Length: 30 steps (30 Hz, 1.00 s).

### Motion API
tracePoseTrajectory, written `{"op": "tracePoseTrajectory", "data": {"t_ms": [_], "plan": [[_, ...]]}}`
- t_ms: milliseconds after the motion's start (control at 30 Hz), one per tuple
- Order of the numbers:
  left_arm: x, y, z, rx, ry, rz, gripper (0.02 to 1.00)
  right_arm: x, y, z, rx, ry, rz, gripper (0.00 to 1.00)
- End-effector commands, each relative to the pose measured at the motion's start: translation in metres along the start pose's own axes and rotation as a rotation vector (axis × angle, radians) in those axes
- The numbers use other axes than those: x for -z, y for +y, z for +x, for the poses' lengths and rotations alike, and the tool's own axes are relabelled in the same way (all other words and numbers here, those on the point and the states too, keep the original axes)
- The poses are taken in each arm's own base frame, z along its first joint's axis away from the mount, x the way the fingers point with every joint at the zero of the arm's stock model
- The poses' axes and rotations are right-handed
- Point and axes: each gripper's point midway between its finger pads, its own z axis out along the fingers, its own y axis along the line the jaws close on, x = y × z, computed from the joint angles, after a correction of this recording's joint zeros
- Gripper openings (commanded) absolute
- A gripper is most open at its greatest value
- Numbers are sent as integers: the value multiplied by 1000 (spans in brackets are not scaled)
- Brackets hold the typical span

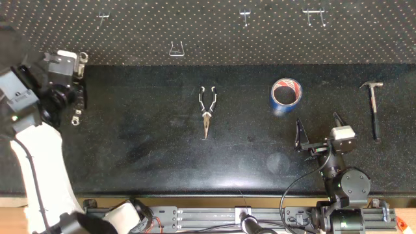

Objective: Place Tools Onto Pegboard

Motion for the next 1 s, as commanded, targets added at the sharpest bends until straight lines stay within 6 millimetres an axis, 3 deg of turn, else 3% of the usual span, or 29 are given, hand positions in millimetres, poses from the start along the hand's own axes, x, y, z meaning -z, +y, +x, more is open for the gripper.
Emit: {"op": "tracePoseTrajectory", "data": {"t_ms": [33, 167, 233, 300, 367, 500, 533, 667, 733, 1000], "plan": [[23, -20, 6, 11, -80, -40, 29, 0, 1, 1, 11, 2, -5, 958], [42, -34, 15, -23, -184, -108, 29, 0, 1, 1, 11, 2, -5, 958], [39, -34, 16, 39, -190, -101, 29, 0, 1, 1, 11, 2, -5, 958], [42, -30, 4, 146, -244, -106, 29, 0, 1, 1, 11, 2, -5, 958], [43, -34, -12, 148, -297, -103, 27, 0, 1, 1, 11, 2, -5, 958], [31, -86, -42, 3, -316, -76, 29, 0, 1, 1, 11, 2, -5, 958], [30, -94, -50, 37, -338, -63, 27, 0, 1, 1, 11, 2, -5, 958], [42, -79, -80, 66, -469, -139, 29, 0, 1, 1, 11, 2, -5, 958], [46, -70, -85, 72, -496, -189, 29, 0, 1, 1, 11, 2, -5, 958], [3, -54, -57, 105, -460, -282, 29, 0, 1, 1, 11, 2, -5, 958]]}}
